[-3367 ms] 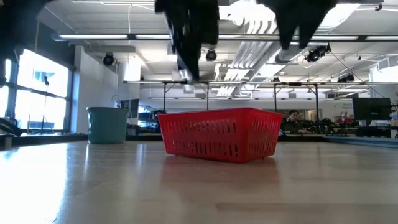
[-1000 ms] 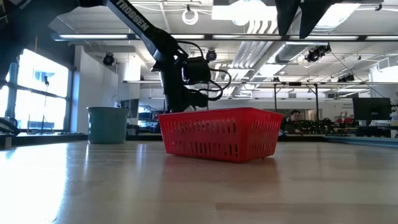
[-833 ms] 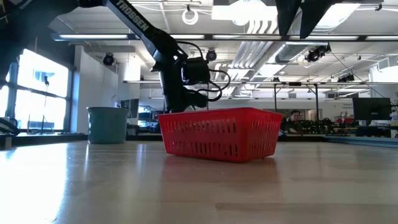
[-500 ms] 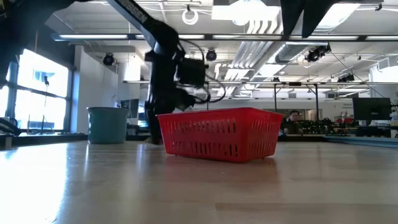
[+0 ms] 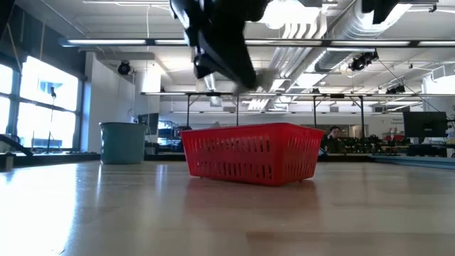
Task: Pick and place Stevia / Truvia into bins
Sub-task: Put the top light green stevia packet into the bin, then put the light green stevia packet into the bin
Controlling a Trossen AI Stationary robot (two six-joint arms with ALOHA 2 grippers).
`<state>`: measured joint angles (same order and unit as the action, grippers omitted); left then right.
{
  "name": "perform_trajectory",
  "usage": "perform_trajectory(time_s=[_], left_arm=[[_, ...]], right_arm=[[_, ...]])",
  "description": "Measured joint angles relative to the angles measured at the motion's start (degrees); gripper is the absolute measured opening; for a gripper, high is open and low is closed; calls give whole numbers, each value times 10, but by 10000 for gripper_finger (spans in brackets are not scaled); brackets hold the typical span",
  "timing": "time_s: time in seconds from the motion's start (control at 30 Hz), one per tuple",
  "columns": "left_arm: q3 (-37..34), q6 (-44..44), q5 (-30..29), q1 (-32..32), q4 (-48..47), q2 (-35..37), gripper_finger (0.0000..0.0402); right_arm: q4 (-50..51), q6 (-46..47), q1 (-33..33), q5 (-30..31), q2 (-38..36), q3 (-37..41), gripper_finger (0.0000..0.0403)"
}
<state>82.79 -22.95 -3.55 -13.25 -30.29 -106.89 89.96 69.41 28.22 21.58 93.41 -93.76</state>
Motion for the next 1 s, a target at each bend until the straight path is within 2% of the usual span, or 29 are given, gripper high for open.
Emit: perform_trajectory(time_s=[0.07,0.13,0.3,0.43,0.57,0.63,0.7,0.8,0.9,1.0], left_arm=[[-3,-20,-53,-8,-7,-15,40],[-2,-48,-76,-6,4,-23,56],[-1,-73,-82,17,-23,-19,151],[38,-22,-74,40,-102,1,235],[91,45,-73,83,-206,8,287],[109,78,-61,116,-248,8,297],[121,103,-21,146,-257,9,298],[122,125,38,169,-337,25,285],[113,135,1,155,-410,61,261],[72,120,-45,125,-419,132,236]], right_arm=[[1,12,15,0,0,0,302],[0,18,29,2,0,0,302],[0,28,44,5,0,0,302],[0,39,44,7,0,0,302],[1,39,38,20,0,0,302],[0,42,29,21,0,0,302],[-6,47,11,19,0,0,302],[-39,35,-31,18,2,5,302],[-100,-3,-81,18,3,36,302],[-213,-66,-136,-13,3,93,302]])
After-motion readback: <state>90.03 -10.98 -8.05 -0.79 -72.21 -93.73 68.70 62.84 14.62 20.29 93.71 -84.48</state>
